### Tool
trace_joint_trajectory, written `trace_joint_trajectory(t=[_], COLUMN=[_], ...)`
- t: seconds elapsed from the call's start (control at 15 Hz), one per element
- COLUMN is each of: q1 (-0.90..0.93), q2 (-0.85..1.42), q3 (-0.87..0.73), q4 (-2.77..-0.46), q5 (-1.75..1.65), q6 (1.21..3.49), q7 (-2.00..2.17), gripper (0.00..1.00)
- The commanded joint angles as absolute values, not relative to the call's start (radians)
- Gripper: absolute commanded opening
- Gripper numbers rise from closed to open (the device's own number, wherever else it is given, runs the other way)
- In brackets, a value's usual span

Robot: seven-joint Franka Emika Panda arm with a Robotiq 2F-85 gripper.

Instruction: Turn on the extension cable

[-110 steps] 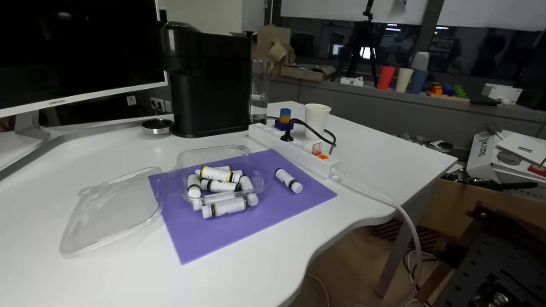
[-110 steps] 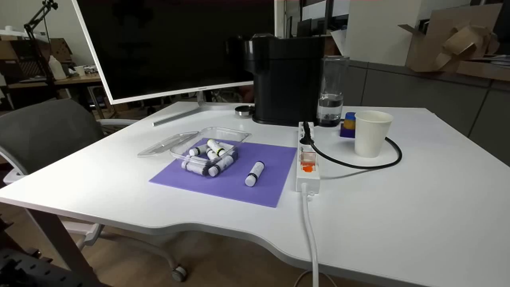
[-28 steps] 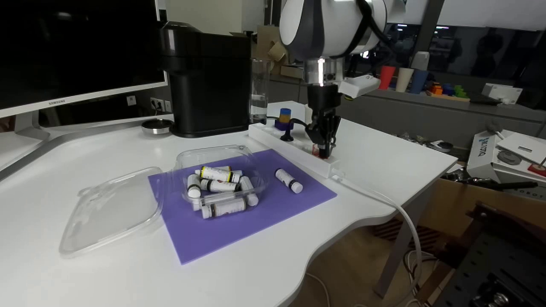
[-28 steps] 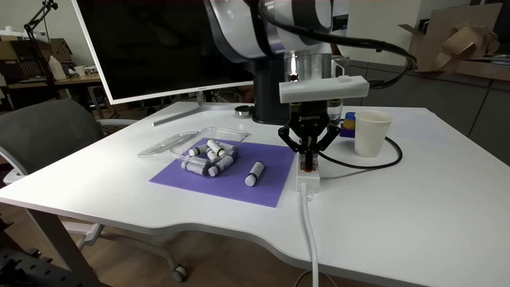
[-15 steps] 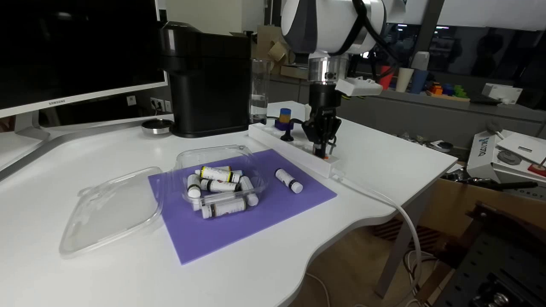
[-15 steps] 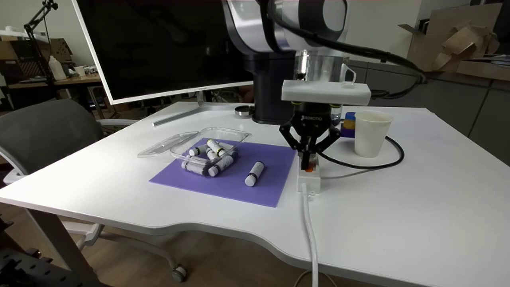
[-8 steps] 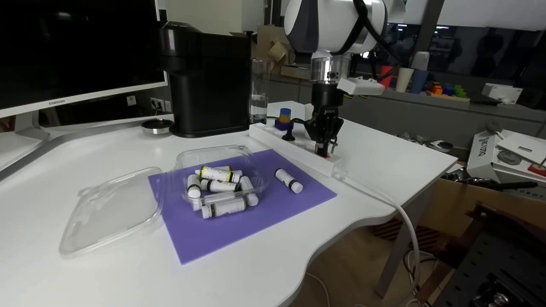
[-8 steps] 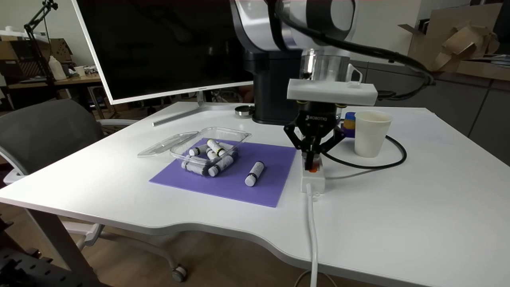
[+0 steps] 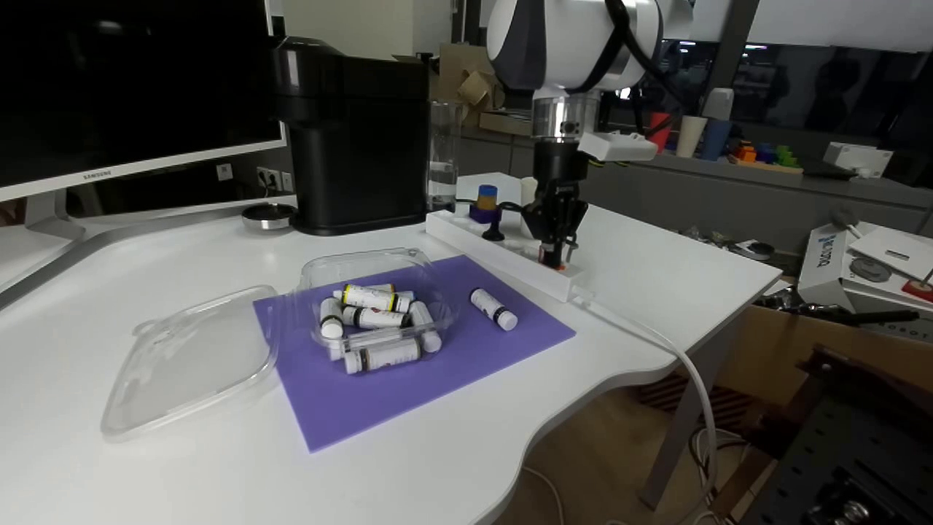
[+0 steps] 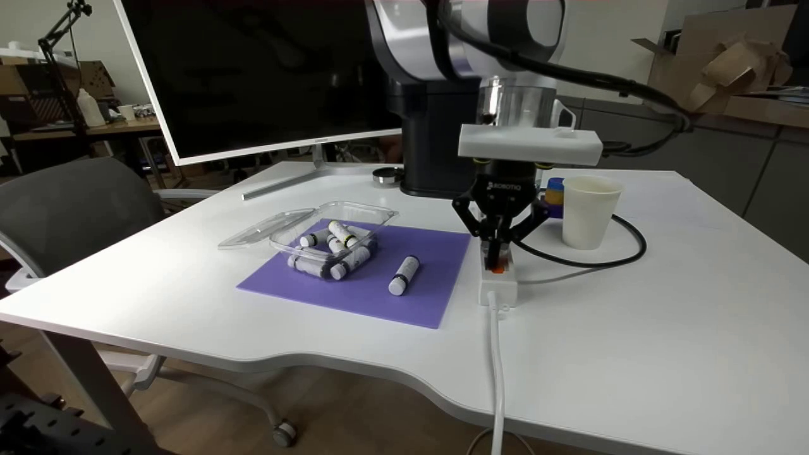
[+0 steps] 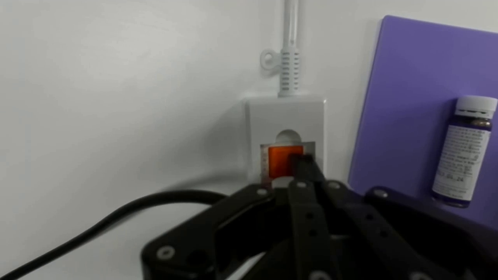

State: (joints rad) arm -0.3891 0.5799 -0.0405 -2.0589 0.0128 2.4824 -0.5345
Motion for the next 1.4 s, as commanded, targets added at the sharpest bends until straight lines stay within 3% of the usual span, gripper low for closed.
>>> trace_joint_trajectory(t=[0.0,1.33], q1=[-0.372,-0.34], q2=[0.54,0.556], q3=[-0.061,-0.088], q4=[-2.075,-2.067], q5=[-0.022,-0.083], q6=[2.483,2.478], q7=[-0.528,-0.512], gripper=[0.0,0.0])
